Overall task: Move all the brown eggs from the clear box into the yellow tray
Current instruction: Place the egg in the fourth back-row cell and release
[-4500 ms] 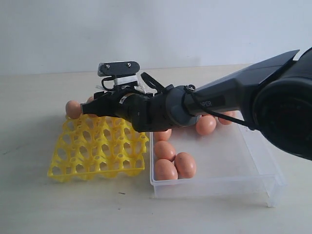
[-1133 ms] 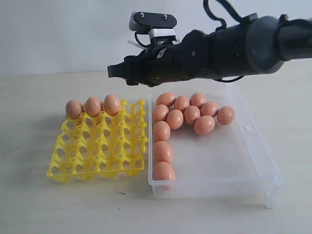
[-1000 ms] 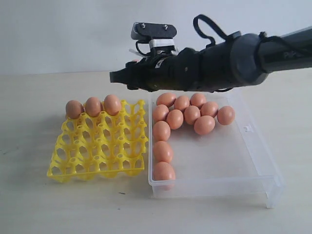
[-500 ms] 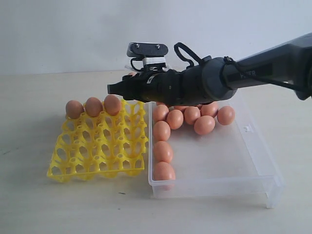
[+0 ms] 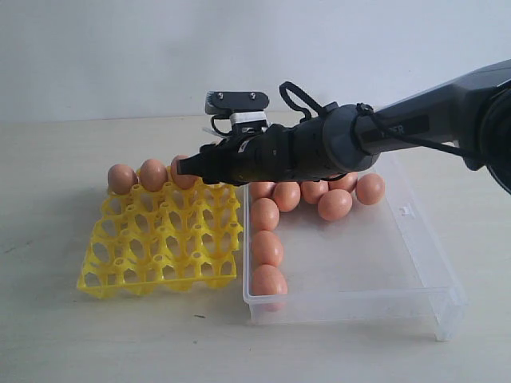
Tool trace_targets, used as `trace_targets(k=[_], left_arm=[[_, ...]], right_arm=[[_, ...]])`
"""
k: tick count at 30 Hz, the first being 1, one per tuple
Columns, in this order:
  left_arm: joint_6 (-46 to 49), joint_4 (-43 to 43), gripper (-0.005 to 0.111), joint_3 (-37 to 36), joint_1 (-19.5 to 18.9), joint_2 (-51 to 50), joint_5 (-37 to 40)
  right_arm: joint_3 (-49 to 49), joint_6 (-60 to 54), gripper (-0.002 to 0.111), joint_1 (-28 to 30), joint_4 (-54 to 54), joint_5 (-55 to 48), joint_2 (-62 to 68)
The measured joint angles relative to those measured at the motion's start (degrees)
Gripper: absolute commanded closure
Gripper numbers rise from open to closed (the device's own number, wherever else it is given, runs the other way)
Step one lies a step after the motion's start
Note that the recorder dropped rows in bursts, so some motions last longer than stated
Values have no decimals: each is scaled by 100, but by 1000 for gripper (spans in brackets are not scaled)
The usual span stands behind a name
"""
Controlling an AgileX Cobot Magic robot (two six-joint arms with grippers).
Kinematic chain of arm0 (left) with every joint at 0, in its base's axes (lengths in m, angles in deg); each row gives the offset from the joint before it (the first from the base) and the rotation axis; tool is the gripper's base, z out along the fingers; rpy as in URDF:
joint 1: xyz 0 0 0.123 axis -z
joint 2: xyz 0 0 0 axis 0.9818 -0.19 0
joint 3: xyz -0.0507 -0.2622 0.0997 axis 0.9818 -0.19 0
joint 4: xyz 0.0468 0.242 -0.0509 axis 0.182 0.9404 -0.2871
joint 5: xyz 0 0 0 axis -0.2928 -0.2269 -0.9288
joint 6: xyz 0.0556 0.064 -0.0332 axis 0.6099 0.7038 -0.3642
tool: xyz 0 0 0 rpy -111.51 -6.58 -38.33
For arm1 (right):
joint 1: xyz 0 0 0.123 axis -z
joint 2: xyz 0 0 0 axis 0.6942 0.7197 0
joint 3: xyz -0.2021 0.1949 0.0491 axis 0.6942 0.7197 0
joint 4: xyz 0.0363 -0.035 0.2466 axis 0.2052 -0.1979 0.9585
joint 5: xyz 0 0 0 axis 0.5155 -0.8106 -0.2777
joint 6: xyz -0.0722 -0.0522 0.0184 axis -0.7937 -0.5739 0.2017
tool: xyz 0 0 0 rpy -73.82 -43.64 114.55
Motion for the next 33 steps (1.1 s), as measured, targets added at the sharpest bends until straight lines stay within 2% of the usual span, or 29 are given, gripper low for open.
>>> trace_targets(k=[5,13,20,24,29,33], left_arm=[[0,0,107,0,0,0,0],[0,0,107,0,0,0,0],[0,0,107,0,0,0,0],[0,0,107,0,0,0,0],[0,0,107,0,0,0,0],[0,0,107,0,0,0,0]], right_arm=[[0,0,58,0,-18,36,0],[0,0,42,0,-28,79,0],[-13,0,42,0,-28,114,0],[-13,0,53,0,-43,93,-89],[-13,-266,84,0,-43,-232,-548],[-13,-666,108,0,-47,-976,-985]])
